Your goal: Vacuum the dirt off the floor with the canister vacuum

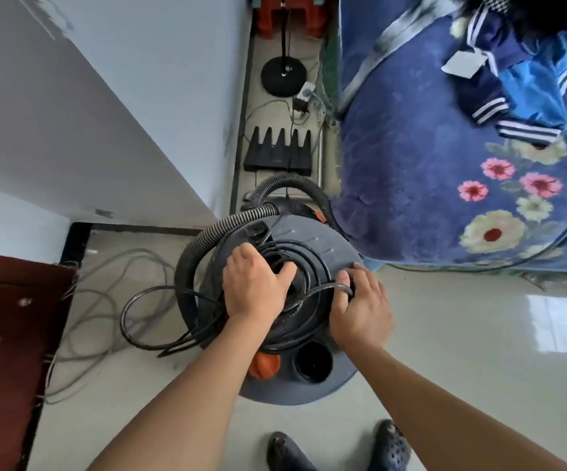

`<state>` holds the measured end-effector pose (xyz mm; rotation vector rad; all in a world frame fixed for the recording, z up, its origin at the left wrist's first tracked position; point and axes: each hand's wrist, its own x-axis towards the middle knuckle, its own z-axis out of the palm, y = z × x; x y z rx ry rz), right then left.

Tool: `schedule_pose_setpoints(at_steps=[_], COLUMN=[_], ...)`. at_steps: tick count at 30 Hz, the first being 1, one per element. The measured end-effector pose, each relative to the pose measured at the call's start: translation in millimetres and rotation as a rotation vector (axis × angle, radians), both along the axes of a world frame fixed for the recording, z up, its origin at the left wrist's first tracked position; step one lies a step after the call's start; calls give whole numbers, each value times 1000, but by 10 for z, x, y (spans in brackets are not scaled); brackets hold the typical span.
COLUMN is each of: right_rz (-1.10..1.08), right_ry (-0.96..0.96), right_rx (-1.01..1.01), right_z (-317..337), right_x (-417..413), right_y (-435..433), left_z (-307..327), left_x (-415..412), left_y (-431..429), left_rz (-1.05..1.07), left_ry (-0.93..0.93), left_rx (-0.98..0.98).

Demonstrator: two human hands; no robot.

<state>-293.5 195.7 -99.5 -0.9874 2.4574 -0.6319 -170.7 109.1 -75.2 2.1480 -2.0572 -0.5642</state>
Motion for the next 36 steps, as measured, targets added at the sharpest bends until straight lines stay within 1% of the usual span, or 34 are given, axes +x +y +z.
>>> schedule_pose_setpoints(at_steps=[6, 9, 15, 21, 27, 31, 34, 36], right_rz=[-156, -185, -222, -199, -118, -40, 21, 26], right_ry=[-31, -38, -16, -2, 0, -106, -250, -344], right_rx=[32, 58, 14, 27, 108, 154, 204, 223], right_z=[-2, -18, -26, 31, 49, 140, 259, 357], right_x=[-36, -53, -130, -277, -399, -491, -598, -613], right_y=[-567, -877, -1519, -2031, -2180, -2103, -1936, -1827], left_z=[62, 72, 93, 89, 94, 105, 89, 118], left_x=[-200, -261, -387, -504, -544, -523, -510, -507], left_y=[-781, -1132, -1783, -2253, -2380, -2382, -2395, -2401], left_rz=[-164, -184, -198, -166, -119, -101, -97, -101], left_ry=[11, 11, -8, 1, 27, 61, 88, 87], left_rx=[12, 16, 4, -1, 32, 59, 70, 79])
